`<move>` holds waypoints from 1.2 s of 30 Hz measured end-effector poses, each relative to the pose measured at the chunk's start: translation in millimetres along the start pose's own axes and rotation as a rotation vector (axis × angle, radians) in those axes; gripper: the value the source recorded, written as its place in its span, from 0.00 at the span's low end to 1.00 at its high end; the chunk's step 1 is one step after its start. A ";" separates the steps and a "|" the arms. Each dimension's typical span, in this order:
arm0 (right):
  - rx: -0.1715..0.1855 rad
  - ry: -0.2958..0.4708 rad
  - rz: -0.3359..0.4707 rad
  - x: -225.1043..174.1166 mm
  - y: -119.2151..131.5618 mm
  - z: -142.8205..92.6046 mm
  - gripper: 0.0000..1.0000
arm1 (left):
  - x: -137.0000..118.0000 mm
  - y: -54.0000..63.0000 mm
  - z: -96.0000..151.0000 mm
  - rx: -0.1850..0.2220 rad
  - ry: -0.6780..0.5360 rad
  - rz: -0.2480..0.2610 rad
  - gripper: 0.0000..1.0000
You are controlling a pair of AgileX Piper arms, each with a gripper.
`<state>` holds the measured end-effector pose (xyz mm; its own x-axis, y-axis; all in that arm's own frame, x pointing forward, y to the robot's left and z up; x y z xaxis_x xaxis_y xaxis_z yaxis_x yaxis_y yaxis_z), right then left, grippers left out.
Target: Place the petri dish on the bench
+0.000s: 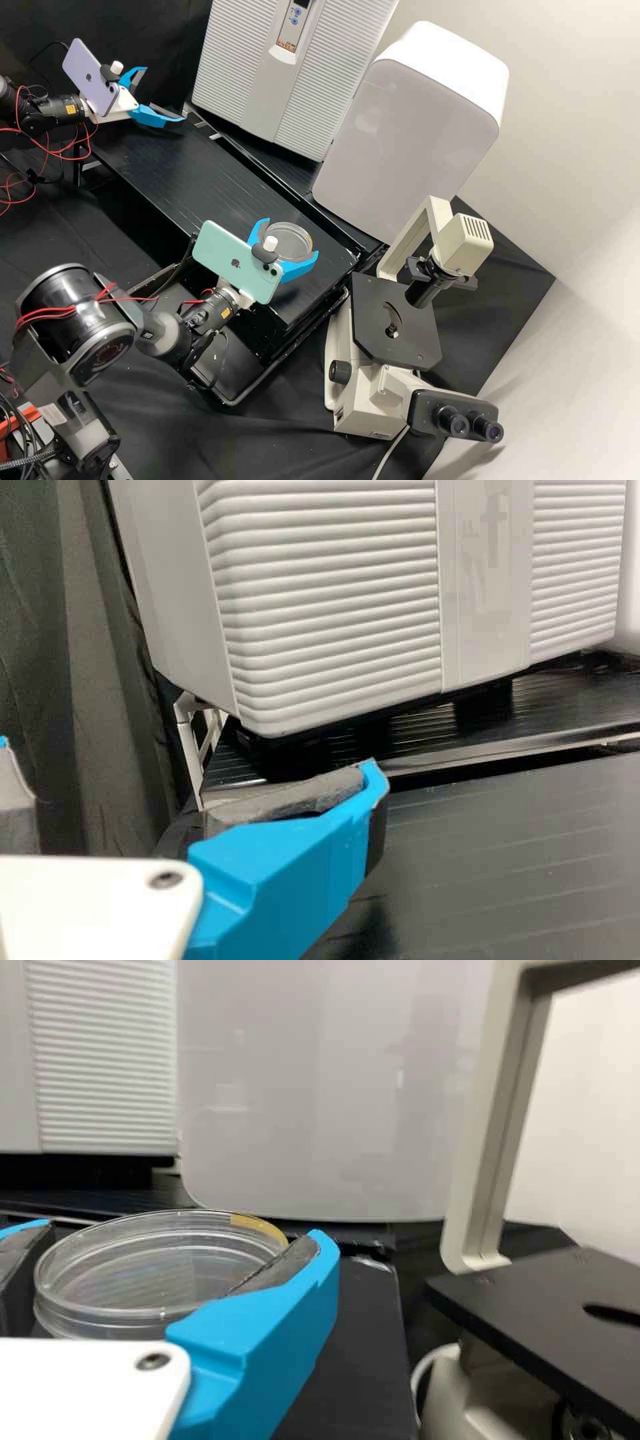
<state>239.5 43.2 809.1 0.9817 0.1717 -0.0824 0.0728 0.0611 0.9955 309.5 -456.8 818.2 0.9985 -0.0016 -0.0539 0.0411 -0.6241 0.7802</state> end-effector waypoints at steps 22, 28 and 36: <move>-0.005 -0.061 -0.046 13.0 -17.2 17.4 0.00 | 0.0 0.0 0.0 0.000 0.000 0.000 1.00; -0.006 -0.071 -0.037 13.8 -15.0 20.1 1.00 | 0.0 0.0 0.0 0.000 0.000 0.000 1.00; -0.006 -0.074 -0.034 13.6 -14.2 21.0 1.00 | 0.0 0.0 0.0 0.000 0.000 0.000 1.00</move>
<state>255.6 24.0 794.9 0.9891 0.0961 -0.1117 0.1051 0.0713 0.9919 309.5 -456.8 818.2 0.9985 -0.0016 -0.0539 0.0411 -0.6241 0.7802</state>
